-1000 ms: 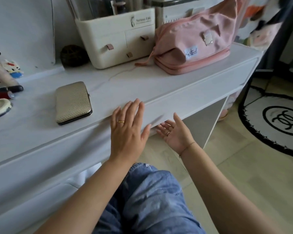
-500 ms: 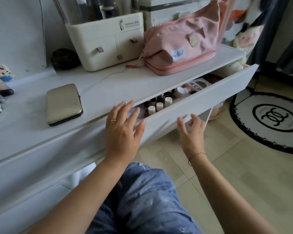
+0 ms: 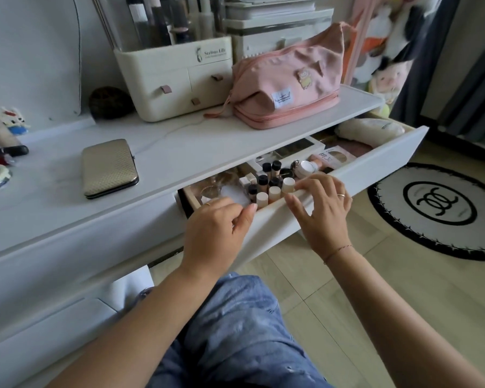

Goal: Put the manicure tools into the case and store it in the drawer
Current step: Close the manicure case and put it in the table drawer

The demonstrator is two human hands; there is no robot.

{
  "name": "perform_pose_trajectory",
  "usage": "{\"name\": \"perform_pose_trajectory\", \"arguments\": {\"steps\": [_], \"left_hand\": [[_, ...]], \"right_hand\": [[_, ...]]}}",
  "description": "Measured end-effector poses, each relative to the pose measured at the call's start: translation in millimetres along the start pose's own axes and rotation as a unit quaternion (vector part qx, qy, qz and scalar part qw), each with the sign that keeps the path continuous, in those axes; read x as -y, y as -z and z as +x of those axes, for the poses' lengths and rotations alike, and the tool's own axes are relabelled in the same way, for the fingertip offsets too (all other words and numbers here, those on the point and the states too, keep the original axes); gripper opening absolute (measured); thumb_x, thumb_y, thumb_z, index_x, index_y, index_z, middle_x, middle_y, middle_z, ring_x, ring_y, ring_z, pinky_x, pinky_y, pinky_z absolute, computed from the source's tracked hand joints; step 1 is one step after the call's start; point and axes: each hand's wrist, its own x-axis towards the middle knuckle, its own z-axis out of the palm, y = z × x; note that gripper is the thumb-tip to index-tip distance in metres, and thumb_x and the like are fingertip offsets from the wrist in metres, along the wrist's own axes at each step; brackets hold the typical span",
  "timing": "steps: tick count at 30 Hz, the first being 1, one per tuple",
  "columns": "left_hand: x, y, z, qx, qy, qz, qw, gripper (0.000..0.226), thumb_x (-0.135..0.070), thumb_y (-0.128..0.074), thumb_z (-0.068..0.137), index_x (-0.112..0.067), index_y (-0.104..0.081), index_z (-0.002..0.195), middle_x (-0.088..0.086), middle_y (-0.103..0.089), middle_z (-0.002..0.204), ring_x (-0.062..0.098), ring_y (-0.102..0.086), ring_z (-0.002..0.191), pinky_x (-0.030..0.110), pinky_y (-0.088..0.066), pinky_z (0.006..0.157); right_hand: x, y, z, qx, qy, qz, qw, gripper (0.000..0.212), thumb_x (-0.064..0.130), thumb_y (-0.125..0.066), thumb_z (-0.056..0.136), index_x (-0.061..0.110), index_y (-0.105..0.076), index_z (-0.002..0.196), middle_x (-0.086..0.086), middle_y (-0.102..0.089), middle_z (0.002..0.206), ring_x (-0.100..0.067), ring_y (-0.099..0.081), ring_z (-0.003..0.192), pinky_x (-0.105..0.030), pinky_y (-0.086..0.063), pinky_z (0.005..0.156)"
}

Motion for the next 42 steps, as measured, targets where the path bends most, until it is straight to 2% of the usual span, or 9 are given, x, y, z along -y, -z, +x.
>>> {"name": "perform_pose_trajectory", "arguments": {"steps": [13,18,23,27,31,33,36,39,42], "left_hand": [[-44,9,-20,0.059,-0.073,-0.037,0.995,0.050,-0.043,-0.044,0.093,-0.024,-0.024,0.051,-0.008,-0.027,0.046,0.014,-0.032,0.042,0.026,-0.025,0.038],[-20,36,-16,0.035,-0.015,-0.087,0.995,0.044,-0.044,-0.042,0.093,-0.018,-0.061,0.064,-0.007,-0.055,0.060,0.011,-0.052,0.061,0.034,-0.046,0.056],[63,97,5,-0.122,0.215,-0.099,0.964,0.032,-0.039,-0.046,0.093,-0.020,-0.061,0.113,-0.006,-0.060,0.112,0.012,-0.054,0.107,0.028,-0.043,0.092],[111,130,17,-0.154,0.415,-0.151,0.884,0.018,-0.033,-0.047,0.093,-0.022,-0.059,0.098,-0.004,-0.058,0.103,0.012,-0.051,0.099,0.025,-0.036,0.085],[144,140,28,-0.150,0.506,-0.295,0.797,0.028,-0.034,-0.052,0.091,-0.012,-0.061,0.107,0.007,-0.062,0.113,0.020,-0.055,0.107,0.038,-0.040,0.102],[151,140,35,-0.139,0.517,-0.354,0.767,0.020,-0.030,-0.052,0.091,-0.012,-0.061,0.093,0.005,-0.067,0.098,0.017,-0.061,0.091,0.036,-0.047,0.094],[153,134,42,-0.096,0.498,-0.367,0.780,0.015,-0.024,-0.059,0.086,-0.011,-0.066,0.083,0.005,-0.070,0.086,0.020,-0.065,0.085,0.036,-0.048,0.088],[148,124,46,-0.093,0.484,-0.313,0.812,0.007,-0.012,-0.062,0.084,-0.013,-0.068,0.088,0.003,-0.067,0.086,0.017,-0.062,0.083,0.028,-0.047,0.081],[130,108,51,-0.061,0.442,-0.321,0.836,0.029,-0.005,-0.062,0.083,-0.009,-0.064,0.112,0.003,-0.067,0.100,0.010,-0.060,0.085,0.020,-0.043,0.076]], "right_hand": [[-1,43,-35,-0.088,-0.072,-0.017,0.993,0.046,0.063,-0.027,0.087,0.029,-0.049,0.066,0.011,-0.050,0.087,-0.010,-0.040,0.096,-0.044,-0.024,0.097],[41,54,-12,-0.088,-0.075,-0.016,0.993,0.040,0.059,-0.031,0.085,0.029,-0.052,0.071,0.007,-0.055,0.092,-0.021,-0.048,0.100,-0.044,-0.030,0.094],[132,27,32,0.122,0.020,0.230,0.965,0.034,0.043,-0.049,0.089,0.020,-0.059,0.112,0.005,-0.056,0.117,-0.009,-0.053,0.107,-0.031,-0.047,0.092],[198,-37,57,0.322,0.014,0.266,0.909,0.053,0.040,-0.052,0.090,0.016,-0.041,0.137,0.001,-0.049,0.137,-0.011,-0.050,0.121,-0.026,-0.040,0.098],[234,-91,77,0.392,-0.041,0.236,0.888,0.059,0.038,-0.055,0.089,0.010,-0.038,0.138,-0.006,-0.049,0.136,-0.020,-0.049,0.123,-0.029,-0.037,0.100],[242,-108,87,0.395,-0.077,0.242,0.883,0.033,0.037,-0.057,0.087,0.014,-0.055,0.111,-0.003,-0.058,0.107,-0.020,-0.057,0.098,-0.031,-0.045,0.087],[248,-116,98,0.395,-0.131,0.282,0.864,0.023,0.029,-0.058,0.082,0.015,-0.044,0.071,-0.002,-0.047,0.071,-0.022,-0.049,0.072,-0.033,-0.041,0.068],[241,-110,102,0.398,-0.198,0.316,0.838,0.017,0.025,-0.059,0.083,0.011,-0.050,0.078,-0.007,-0.050,0.074,-0.025,-0.050,0.073,-0.036,-0.042,0.068],[216,-82,104,0.403,-0.234,0.347,0.814,0.016,0.021,-0.056,0.090,0.011,-0.051,0.078,-0.004,-0.049,0.071,-0.016,-0.049,0.060,-0.025,-0.044,0.057]]}}
